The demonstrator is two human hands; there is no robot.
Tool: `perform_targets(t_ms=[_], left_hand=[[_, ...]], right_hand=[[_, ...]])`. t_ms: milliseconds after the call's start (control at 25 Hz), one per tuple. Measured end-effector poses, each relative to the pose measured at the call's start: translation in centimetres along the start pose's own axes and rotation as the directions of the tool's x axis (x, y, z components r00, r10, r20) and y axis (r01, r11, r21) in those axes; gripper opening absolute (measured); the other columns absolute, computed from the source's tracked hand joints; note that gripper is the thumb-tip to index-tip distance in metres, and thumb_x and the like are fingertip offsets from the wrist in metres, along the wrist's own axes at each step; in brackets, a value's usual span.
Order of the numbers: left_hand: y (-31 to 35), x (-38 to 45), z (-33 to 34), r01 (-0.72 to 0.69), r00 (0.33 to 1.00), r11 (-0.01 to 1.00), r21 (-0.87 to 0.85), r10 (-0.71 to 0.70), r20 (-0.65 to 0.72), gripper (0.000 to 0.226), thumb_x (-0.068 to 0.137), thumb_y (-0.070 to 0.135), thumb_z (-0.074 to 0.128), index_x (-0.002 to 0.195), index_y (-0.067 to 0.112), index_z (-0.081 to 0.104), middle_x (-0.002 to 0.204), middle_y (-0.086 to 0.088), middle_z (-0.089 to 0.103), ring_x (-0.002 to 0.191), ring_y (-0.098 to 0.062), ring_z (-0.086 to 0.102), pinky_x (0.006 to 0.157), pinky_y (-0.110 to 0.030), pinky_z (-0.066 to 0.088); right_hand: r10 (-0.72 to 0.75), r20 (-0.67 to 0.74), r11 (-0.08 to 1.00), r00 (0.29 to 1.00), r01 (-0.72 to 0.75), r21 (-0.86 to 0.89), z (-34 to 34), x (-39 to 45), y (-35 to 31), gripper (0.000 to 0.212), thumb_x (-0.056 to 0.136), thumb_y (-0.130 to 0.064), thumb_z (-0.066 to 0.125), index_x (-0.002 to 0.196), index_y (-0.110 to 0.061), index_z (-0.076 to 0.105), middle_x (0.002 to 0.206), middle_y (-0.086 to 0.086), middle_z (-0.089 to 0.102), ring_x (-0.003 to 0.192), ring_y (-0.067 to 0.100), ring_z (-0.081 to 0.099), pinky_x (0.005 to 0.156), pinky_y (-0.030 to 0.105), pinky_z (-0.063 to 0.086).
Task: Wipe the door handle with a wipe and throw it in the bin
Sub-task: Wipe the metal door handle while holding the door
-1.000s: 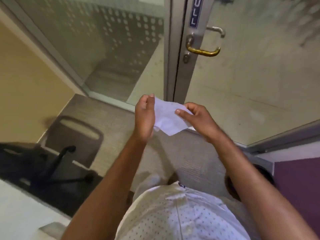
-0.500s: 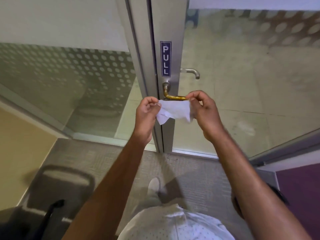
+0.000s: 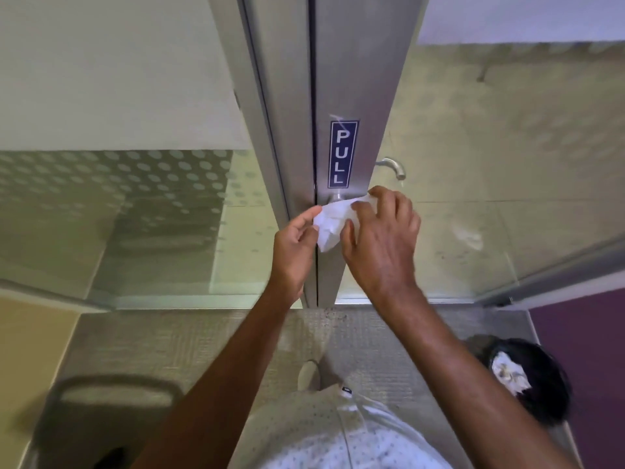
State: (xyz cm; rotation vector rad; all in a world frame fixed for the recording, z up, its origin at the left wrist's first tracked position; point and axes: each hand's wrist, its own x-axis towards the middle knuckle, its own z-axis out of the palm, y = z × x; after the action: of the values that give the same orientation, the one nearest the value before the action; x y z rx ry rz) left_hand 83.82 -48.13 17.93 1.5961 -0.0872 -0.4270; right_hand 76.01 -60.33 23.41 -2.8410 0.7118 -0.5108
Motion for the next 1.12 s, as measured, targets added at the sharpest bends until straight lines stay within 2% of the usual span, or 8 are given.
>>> perform_targets(t_ms=[120, 200, 440, 520, 600, 720, 920, 1120], left_hand=[[-0.8, 0.4, -0.3, -0.007, 0.997, 0.999, 0.054, 0.003, 0.077, 0.041, 0.108, 0.001, 0.055, 0.135, 0.029, 0.070, 0.127, 0.008, 0.075, 0.120, -0.010, 0.071, 0.111, -0.038, 0.054], [-1.0, 0.6, -0.5, -0.037, 0.991, 0.995, 0.089, 0.026, 0.131, 0.041, 0.110, 0.005, 0.055, 0.130, 0.038, 0.071, 0.125, 0.014, 0.075, 0.120, -0.006, 0.070, 0.110, -0.036, 0.054], [0.1, 0.8, -2.1, -0.282, 0.959, 0.866, 0.413, 0.236, 0.159, 0.030, 0.109, 0.006, 0.056, 0.132, 0.017, 0.072, 0.125, 0.003, 0.075, 0.117, -0.012, 0.070, 0.103, -0.031, 0.056], [1.1, 0.3, -2.8, -0.532, 0.832, 0.644, 0.550, 0.518, 0.197, 0.029, 0.107, 0.007, 0.052, 0.127, 0.011, 0.071, 0.129, -0.003, 0.072, 0.122, -0.017, 0.064, 0.106, -0.032, 0.051], [2.2, 0.3, -3.1, -0.710, 0.623, 0.371, 0.598, 0.726, 0.289, 0.029, 0.104, 0.006, 0.050, 0.126, 0.008, 0.069, 0.139, -0.010, 0.065, 0.133, -0.024, 0.055, 0.116, -0.035, 0.043], [4.8, 1.5, -2.9, -0.742, 0.404, 0.069, 0.667, 0.839, 0.364, 0.028, 0.107, 0.013, 0.047, 0.130, 0.013, 0.064, 0.156, -0.014, 0.051, 0.149, -0.034, 0.040, 0.130, -0.046, 0.025], [8.7, 4.0, -1.8, -0.670, 0.291, -0.123, 0.732, 0.863, 0.412, 0.031, 0.105, 0.019, 0.049, 0.135, 0.020, 0.058, 0.167, -0.013, 0.029, 0.157, -0.036, 0.015, 0.133, -0.049, -0.008], [11.4, 5.7, -0.5, -0.594, 0.211, -0.153, 0.790, 0.918, 0.336, 0.051, 0.101, 0.023, 0.061, 0.150, 0.019, 0.047, 0.164, -0.013, 0.031, 0.151, -0.041, 0.024, 0.129, -0.050, -0.014]], right_hand=[[0.047, 0.088, 0.986, 0.995, -0.032, -0.163, 1.1, -0.8, -2.7, 0.041, 0.097, -0.044, 0.051, 0.120, -0.014, 0.067, 0.149, 0.011, 0.047, 0.138, 0.034, 0.039, 0.113, 0.051, 0.018], [0.061, 0.101, 0.974, 0.993, -0.037, -0.223, 1.3, -0.6, -3.8, 0.038, 0.101, -0.040, 0.045, 0.122, -0.014, 0.064, 0.147, 0.013, 0.046, 0.137, 0.033, 0.039, 0.111, 0.051, 0.020], [0.104, 0.253, 0.938, 0.962, -0.010, -0.347, 1.1, 0.9, -5.6, 0.028, 0.101, -0.018, 0.038, 0.123, -0.008, 0.053, 0.114, 0.015, 0.059, 0.110, 0.033, 0.056, 0.109, 0.051, 0.032], [0.132, 0.284, 0.933, 0.950, -0.023, -0.359, 1.3, 1.3, -5.9, 0.025, 0.100, -0.018, 0.041, 0.121, -0.007, 0.052, 0.110, 0.014, 0.061, 0.106, 0.032, 0.059, 0.109, 0.050, 0.032], [0.163, 0.300, 0.929, 0.940, -0.044, -0.367, 1.6, 1.4, -6.2, 0.023, 0.101, -0.019, 0.043, 0.118, -0.006, 0.052, 0.106, 0.012, 0.064, 0.100, 0.031, 0.061, 0.108, 0.049, 0.033], [0.194, 0.297, 0.929, 0.935, -0.078, -0.361, 2.3, 1.3, -6.4, 0.026, 0.103, -0.023, 0.040, 0.117, -0.005, 0.053, 0.104, 0.012, 0.066, 0.100, 0.030, 0.062, 0.107, 0.048, 0.036], [0.171, 0.277, 0.954, 0.945, -0.089, -0.285, 3.2, 1.9, -5.5, 0.034, 0.110, -0.027, 0.029, 0.112, -0.010, 0.058, 0.092, 0.007, 0.061, 0.086, 0.025, 0.062, 0.104, 0.048, 0.037], [0.111, 0.300, 0.961, 0.947, -0.025, -0.276, 3.3, 2.5, -4.6, 0.036, 0.109, -0.032, 0.030, 0.108, -0.017, 0.062, 0.084, 0.003, 0.053, 0.070, 0.020, 0.052, 0.097, 0.045, 0.038]])
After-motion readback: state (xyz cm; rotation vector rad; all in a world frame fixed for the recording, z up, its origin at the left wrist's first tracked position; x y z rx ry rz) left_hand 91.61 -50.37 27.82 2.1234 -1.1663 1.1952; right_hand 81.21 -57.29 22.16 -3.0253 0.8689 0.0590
